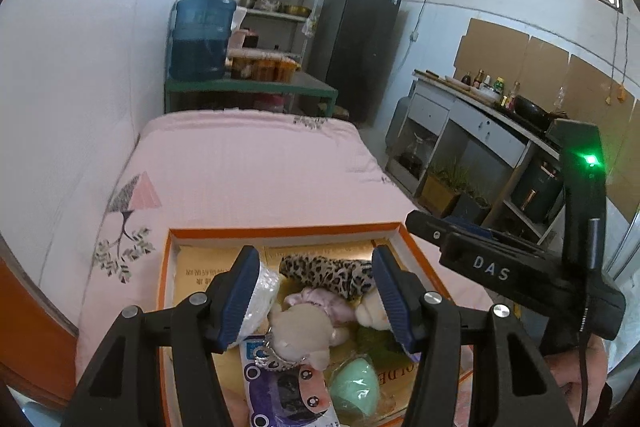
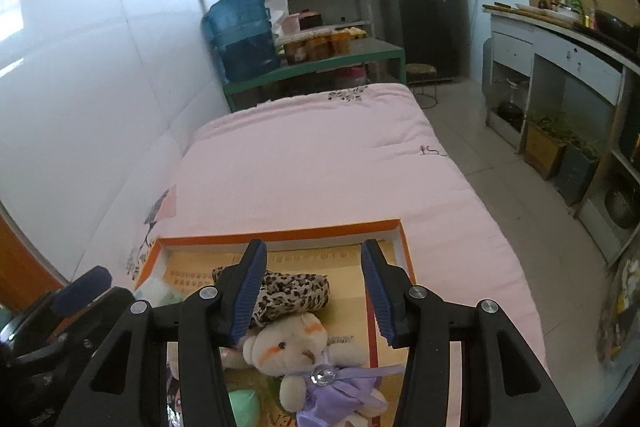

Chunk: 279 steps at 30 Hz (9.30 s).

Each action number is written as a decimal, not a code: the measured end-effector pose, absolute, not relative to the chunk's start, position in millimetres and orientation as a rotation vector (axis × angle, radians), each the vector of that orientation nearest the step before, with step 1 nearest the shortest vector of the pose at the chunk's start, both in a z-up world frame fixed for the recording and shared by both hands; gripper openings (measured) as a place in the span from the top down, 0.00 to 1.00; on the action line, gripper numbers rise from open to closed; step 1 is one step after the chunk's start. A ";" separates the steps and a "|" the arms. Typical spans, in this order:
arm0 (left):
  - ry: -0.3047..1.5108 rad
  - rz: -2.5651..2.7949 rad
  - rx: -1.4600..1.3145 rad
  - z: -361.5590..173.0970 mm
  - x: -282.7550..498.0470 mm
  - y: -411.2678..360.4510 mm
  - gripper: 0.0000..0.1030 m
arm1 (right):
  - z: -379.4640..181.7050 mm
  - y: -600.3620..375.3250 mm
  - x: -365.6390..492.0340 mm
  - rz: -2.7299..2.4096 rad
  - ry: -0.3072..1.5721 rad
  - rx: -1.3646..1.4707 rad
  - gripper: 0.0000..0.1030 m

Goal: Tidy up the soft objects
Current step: 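Open both tools to release the tissue pack and scrunchie into the box, then move both tools back from the box toward the remaining packs, then grasp the green-white tissue pack with left tool while right tool grasps the yellow wipe pack, then lift both packs and carry them over the box, then lower both packs into the box and open both tools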

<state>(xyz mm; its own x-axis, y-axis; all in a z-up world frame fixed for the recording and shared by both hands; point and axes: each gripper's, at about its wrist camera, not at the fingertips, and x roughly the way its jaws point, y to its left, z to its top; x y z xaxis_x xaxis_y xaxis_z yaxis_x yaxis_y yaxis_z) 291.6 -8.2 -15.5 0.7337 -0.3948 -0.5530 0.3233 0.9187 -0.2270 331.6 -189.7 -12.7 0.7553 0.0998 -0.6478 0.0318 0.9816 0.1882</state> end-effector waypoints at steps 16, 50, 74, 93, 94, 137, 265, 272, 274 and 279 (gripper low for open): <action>0.499 -0.341 -0.055 33.9 241.8 -15.9 0.43 | 35.4 -180.9 292.6 0.082 0.613 0.159 0.51; 0.531 -0.217 -0.171 -3.6 122.7 42.6 0.43 | 8.5 -179.0 152.2 0.122 0.753 0.109 0.46; 0.568 -0.196 -0.165 -35.0 91.3 58.7 0.43 | -57.2 -121.0 119.9 0.218 0.900 0.073 0.30; 0.655 -0.211 -0.093 -70.9 106.8 55.9 0.37 | -107.9 -90.8 128.1 0.122 0.944 -0.095 0.25; 0.664 -0.221 -0.071 -73.7 109.5 52.3 0.34 | -109.2 -92.6 129.9 0.126 0.951 -0.082 0.24; 0.814 -0.264 -0.035 -114.6 153.8 44.0 0.79 | -109.3 -107.8 127.4 0.206 0.939 -0.015 0.41; 0.691 -0.205 -0.105 -89.0 268.1 5.1 0.41 | -67.3 -149.9 266.5 0.193 0.737 -0.024 0.38; 0.675 -0.197 -0.104 -85.8 265.4 5.8 0.41 | -65.3 -151.1 264.6 0.184 0.716 -0.026 0.31; 0.657 -0.196 -0.109 -81.7 261.8 7.9 0.41 | -62.0 -152.1 262.0 0.175 0.690 -0.028 0.30; 0.593 -0.205 -0.141 -66.2 252.3 14.9 0.41 | -53.0 -154.7 253.9 0.159 0.643 -0.030 0.29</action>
<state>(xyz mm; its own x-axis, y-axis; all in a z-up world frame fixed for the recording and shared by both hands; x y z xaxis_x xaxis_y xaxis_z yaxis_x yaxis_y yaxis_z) 252.3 14.9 -66.2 0.8098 -0.2318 -0.5389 0.1512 0.9701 -0.1900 253.9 -154.7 -53.0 0.7887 0.1383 -0.5991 -0.1569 0.9874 0.0214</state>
